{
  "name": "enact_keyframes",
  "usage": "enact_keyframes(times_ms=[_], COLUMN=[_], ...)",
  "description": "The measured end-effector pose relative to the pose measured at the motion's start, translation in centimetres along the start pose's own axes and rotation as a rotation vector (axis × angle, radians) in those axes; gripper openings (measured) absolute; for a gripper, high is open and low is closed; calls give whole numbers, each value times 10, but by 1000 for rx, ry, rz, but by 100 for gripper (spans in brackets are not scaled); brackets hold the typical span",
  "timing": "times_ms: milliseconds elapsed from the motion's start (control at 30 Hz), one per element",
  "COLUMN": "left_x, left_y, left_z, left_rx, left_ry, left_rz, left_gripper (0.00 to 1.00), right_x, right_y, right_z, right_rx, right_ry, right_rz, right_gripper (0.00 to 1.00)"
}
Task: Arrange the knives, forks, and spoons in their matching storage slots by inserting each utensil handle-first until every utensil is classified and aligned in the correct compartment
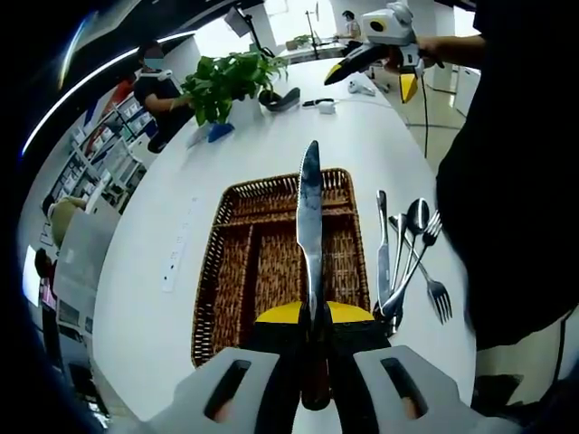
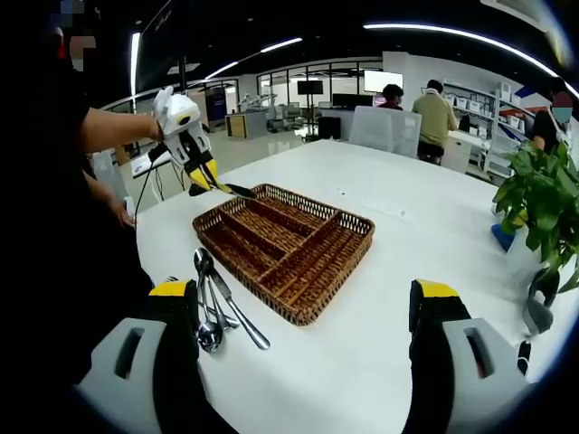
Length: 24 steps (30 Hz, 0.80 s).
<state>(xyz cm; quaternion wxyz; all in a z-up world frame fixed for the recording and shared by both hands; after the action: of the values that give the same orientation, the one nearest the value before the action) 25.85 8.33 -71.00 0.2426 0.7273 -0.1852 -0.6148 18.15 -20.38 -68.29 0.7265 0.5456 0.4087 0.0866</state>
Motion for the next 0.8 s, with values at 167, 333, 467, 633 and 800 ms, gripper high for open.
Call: enact_keyframes(times_ms=[167,333,467,633,800], left_x=[8,14,19,24,33], left_y=[-8,-14,-23,-26,-32], left_z=[3,3,4,5,3], left_rx=[3,5,-1,-7,6], left_ry=[-6,-2,-6,-5,5], left_rz=[-11,-22,-35,-33,-38], left_gripper=[6,6,6,6,6], right_x=[-1,-2,-3,-4,-5], right_y=[-1,-4,-3,-5,-7], right_z=[-2,-3,-4,-4,-5], right_rx=[4,6,8,12,13], right_ry=[-1,-2,-5,-11,-11], right_rz=[-1,-9,-9,-16,-22], right_gripper=[100,100,100,100,100])
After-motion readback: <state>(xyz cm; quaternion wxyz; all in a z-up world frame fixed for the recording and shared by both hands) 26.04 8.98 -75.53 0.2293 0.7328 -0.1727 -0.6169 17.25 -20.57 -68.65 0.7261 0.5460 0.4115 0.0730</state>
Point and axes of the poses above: the point that each gripper's makers call its tool centre point, and the gripper's own axes: x roughly forward along the fingers, z roughly to its right, y roughly out of its top, the point moved 2 cm from there along -x, roughly backward along the fingers, and after that the axes turned 5 degrees about -x, right-handed, at the moved point
